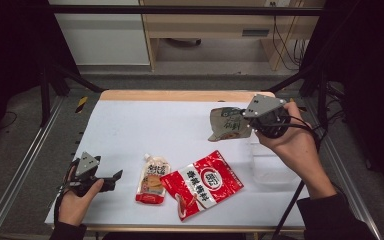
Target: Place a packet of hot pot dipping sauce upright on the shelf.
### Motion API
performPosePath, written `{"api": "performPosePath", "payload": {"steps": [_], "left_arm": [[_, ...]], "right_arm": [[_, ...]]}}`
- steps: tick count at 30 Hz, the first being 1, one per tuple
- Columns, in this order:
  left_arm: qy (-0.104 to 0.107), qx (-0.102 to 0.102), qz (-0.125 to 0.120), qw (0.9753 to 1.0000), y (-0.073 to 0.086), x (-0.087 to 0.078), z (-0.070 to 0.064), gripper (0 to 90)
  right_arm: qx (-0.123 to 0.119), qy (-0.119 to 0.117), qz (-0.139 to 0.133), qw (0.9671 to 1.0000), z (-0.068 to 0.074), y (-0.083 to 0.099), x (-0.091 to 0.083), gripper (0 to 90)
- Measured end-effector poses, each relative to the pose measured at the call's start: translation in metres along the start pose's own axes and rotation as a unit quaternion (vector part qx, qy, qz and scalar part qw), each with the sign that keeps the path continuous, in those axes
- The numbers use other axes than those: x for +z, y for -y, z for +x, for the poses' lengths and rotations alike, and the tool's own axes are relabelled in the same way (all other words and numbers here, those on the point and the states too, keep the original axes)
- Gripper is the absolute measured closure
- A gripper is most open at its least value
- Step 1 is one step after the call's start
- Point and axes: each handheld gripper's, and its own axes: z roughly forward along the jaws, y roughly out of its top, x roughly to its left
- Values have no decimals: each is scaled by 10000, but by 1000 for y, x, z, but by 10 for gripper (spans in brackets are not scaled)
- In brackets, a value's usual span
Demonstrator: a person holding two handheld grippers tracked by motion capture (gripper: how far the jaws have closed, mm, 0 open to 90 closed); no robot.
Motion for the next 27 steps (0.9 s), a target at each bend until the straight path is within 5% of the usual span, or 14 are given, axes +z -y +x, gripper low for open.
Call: {"api": "performPosePath", "payload": {"steps": [14, 27], "left_arm": [[-26, 16, -6, 10000, 0, 0, 0, 65], [-18, 86, 21, 10000, 0, 1, -2, 64]], "right_arm": [[322, 342, 104, 9988, -31, 23, -10, 900], [625, 509, 467, 9957, -60, 58, -5, 900]]}}
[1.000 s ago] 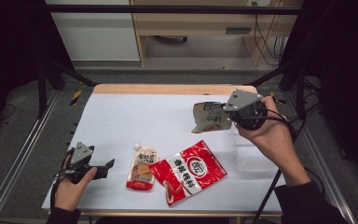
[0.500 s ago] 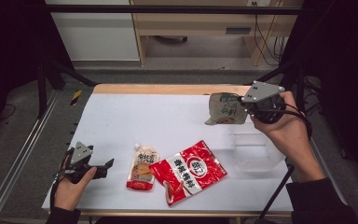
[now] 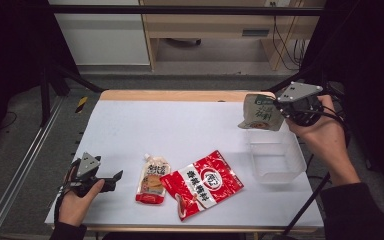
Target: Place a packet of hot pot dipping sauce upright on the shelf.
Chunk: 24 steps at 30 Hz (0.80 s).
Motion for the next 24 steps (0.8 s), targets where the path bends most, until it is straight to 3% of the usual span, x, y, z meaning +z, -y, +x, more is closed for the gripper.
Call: {"api": "performPosePath", "payload": {"steps": [8, 24], "left_arm": [[-14, 53, 39, 10000, -1, 1, -1, 64], [-6, 162, 126, 9998, 0, 3, -3, 62]], "right_arm": [[19, 118, 65, 9999, -15, 15, 10, 900], [-130, 289, 101, 9994, -26, 27, 28, 900]]}}
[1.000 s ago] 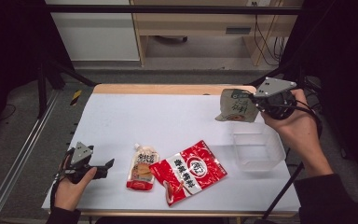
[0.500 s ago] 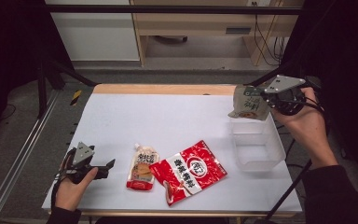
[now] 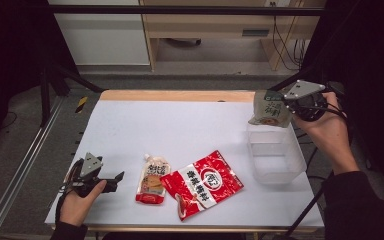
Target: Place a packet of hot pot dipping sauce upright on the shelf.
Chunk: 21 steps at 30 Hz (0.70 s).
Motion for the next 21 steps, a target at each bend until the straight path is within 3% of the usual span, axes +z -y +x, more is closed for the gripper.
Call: {"api": "performPosePath", "payload": {"steps": [21], "left_arm": [[0, 4, 26, 10000, 0, 1, -2, 62]], "right_arm": [[189, -227, 192, 9994, -6, 18, 33, 900]]}}
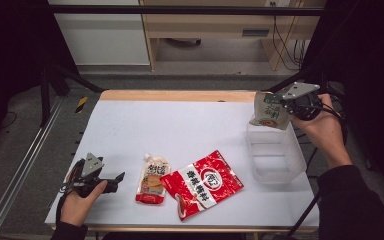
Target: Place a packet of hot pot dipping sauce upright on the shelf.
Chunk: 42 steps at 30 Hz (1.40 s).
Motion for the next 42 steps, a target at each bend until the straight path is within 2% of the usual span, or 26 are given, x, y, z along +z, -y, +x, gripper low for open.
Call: {"api": "performPosePath", "payload": {"steps": [8, 28, 42], "left_arm": [[-1, -7, 3, 10000, 0, 0, 0, 62], [2, -3, 4, 10000, 0, 0, 1, 62], [25, 12, 14, 10000, 0, 0, 0, 62]], "right_arm": [[99, -142, 71, 9998, 1, 8, 6, 900], [154, -526, 185, 9983, 9, 16, 22, 900], [147, -617, 343, 9974, 14, 20, 29, 900]]}}
